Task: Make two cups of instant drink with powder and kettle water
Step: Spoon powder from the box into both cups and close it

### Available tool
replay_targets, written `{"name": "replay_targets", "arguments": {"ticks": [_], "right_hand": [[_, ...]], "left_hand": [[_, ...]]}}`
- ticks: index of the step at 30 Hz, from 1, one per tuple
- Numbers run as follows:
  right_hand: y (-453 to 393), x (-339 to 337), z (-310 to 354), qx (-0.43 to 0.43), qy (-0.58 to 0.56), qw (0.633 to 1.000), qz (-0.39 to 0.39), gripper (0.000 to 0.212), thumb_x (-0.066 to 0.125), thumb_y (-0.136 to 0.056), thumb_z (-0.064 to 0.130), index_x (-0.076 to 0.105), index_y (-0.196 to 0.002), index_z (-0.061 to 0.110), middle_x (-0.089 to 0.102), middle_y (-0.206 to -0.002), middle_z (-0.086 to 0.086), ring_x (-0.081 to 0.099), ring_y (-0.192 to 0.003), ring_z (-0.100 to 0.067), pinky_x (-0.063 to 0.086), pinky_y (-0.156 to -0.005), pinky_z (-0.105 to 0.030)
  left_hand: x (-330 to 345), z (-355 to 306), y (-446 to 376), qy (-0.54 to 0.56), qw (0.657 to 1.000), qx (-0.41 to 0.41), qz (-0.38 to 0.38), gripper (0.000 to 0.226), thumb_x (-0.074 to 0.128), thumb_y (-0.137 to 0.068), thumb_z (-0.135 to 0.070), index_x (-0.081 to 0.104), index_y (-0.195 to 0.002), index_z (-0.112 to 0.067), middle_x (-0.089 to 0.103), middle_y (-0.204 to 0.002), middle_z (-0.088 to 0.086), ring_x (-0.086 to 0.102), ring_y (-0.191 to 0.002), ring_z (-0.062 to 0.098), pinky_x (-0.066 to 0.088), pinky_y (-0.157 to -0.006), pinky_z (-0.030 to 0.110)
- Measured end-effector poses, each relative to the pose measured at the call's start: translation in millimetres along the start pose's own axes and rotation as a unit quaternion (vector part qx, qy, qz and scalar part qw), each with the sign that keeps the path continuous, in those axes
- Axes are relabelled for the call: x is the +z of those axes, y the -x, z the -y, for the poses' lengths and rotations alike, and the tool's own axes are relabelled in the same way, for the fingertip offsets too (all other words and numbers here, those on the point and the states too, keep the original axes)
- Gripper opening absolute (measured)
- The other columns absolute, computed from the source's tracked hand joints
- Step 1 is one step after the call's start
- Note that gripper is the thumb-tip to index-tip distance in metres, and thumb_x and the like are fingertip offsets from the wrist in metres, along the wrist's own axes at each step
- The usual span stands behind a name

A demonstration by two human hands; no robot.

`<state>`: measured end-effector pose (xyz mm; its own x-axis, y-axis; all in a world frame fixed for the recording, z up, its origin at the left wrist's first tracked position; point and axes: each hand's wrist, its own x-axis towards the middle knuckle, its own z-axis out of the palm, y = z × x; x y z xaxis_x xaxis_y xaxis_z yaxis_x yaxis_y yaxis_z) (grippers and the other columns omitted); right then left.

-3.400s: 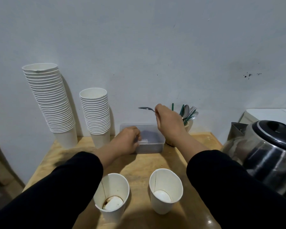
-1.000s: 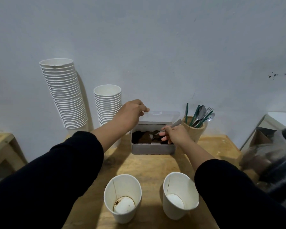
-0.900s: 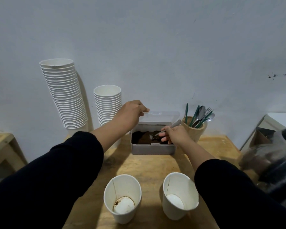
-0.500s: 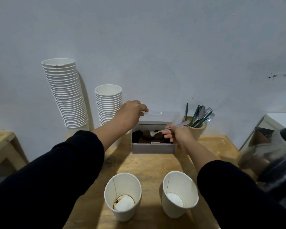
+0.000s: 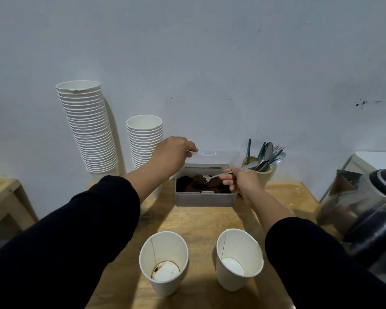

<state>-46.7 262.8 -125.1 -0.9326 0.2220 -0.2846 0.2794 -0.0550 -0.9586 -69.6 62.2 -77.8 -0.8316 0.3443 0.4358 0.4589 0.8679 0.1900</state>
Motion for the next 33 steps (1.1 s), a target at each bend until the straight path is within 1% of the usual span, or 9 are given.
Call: {"name": "replay_targets", "arguments": {"ticks": [4, 10, 13, 15, 19, 21, 24, 27, 33], "right_hand": [[1.1, -2.2, -2.1, -0.004, -0.004, 1.000, 0.005, 0.031, 0.039, -0.100, 0.023, 0.060, -0.083, 0.008, 0.066, -0.076, -0.010, 0.052, -0.050, -0.011, 0.037, -0.038, -0.017], [10.9, -8.6, 0.6, 0.001, -0.043, 0.999, 0.017, 0.031, 0.038, -0.100, 0.021, 0.059, -0.085, 0.004, 0.066, -0.073, -0.011, 0.052, -0.048, -0.011, 0.036, -0.039, -0.018], [18.9, -12.0, 4.2, -0.004, -0.052, 0.998, 0.019, 0.031, 0.037, -0.100, 0.020, 0.059, -0.084, 0.004, 0.065, -0.073, -0.010, 0.051, -0.053, -0.013, 0.036, -0.041, -0.018], [25.0, -14.3, 6.3, -0.011, -0.058, 0.998, 0.024, 0.032, 0.036, -0.101, 0.019, 0.058, -0.082, 0.005, 0.065, -0.072, -0.010, 0.050, -0.054, -0.013, 0.036, -0.037, -0.016], [40.6, -17.3, 9.9, -0.024, -0.064, 0.997, 0.040, 0.032, 0.036, -0.101, 0.019, 0.059, -0.084, 0.004, 0.065, -0.074, -0.011, 0.052, -0.053, -0.012, 0.034, -0.034, -0.015], [49.1, -18.1, 12.1, -0.032, -0.058, 0.996, 0.058, 0.032, 0.037, -0.100, 0.019, 0.060, -0.085, 0.004, 0.066, -0.073, -0.011, 0.053, -0.051, -0.010, 0.034, -0.036, -0.014], [60.1, -18.0, 15.7, -0.039, -0.059, 0.993, 0.099, 0.032, 0.036, -0.100, 0.018, 0.061, -0.085, 0.004, 0.068, -0.068, -0.009, 0.055, -0.044, -0.007, 0.033, -0.035, -0.014], [73.7, -16.1, 18.3, -0.044, -0.058, 0.987, 0.146, 0.031, 0.037, -0.100, 0.017, 0.061, -0.086, 0.004, 0.069, -0.060, -0.005, 0.056, -0.044, -0.006, 0.033, -0.033, -0.014], [105.7, -8.9, 20.6, -0.053, -0.019, 0.967, 0.248, 0.029, 0.038, -0.099, 0.016, 0.061, -0.086, 0.002, 0.069, -0.059, -0.004, 0.057, -0.045, -0.005, 0.030, -0.033, -0.013]], "left_hand": [[-0.2, 0.1, 0.2, -0.012, 1.000, -0.002, -0.008, 0.031, 0.055, -0.093, -0.006, 0.068, -0.116, -0.023, 0.070, -0.106, 0.000, 0.063, -0.099, 0.021, 0.043, -0.073, 0.027], [-1.5, -1.6, -0.1, -0.015, 1.000, -0.007, -0.013, 0.032, 0.054, -0.093, -0.005, 0.068, -0.116, -0.022, 0.071, -0.106, 0.000, 0.062, -0.100, 0.021, 0.040, -0.071, 0.026], [-1.4, -3.6, -0.3, -0.022, 1.000, -0.012, -0.012, 0.033, 0.054, -0.093, -0.004, 0.067, -0.118, -0.023, 0.070, -0.109, -0.001, 0.062, -0.101, 0.019, 0.037, -0.069, 0.023], [-1.0, -4.6, -0.2, -0.024, 1.000, -0.012, -0.013, 0.034, 0.055, -0.093, -0.004, 0.067, -0.118, -0.023, 0.069, -0.111, -0.001, 0.062, -0.101, 0.018, 0.036, -0.069, 0.022], [-3.9, -4.6, -1.1, -0.017, 1.000, -0.008, 0.004, 0.035, 0.054, -0.093, -0.001, 0.066, -0.120, -0.020, 0.068, -0.115, 0.002, 0.062, -0.104, 0.018, 0.044, -0.076, 0.026], [-4.9, -2.3, -1.8, -0.007, 1.000, -0.002, 0.017, 0.038, 0.055, -0.091, 0.004, 0.066, -0.121, -0.018, 0.066, -0.119, 0.005, 0.063, -0.104, 0.019, 0.050, -0.085, 0.031], [-3.7, 4.1, -2.6, 0.006, 1.000, 0.013, 0.027, 0.042, 0.056, -0.088, 0.008, 0.066, -0.121, -0.017, 0.066, -0.121, 0.008, 0.064, -0.103, 0.021, 0.051, -0.091, 0.034], [-3.1, 8.6, 0.1, 0.007, 0.999, 0.021, 0.034, 0.043, 0.055, -0.087, 0.010, 0.066, -0.120, -0.016, 0.066, -0.120, 0.009, 0.064, -0.104, 0.023, 0.050, -0.093, 0.034], [-1.4, 11.5, 7.3, 0.014, 0.999, 0.022, 0.047, 0.048, 0.056, -0.085, 0.013, 0.065, -0.121, -0.017, 0.066, -0.120, 0.007, 0.067, -0.101, 0.019, 0.050, -0.092, 0.032]]}}
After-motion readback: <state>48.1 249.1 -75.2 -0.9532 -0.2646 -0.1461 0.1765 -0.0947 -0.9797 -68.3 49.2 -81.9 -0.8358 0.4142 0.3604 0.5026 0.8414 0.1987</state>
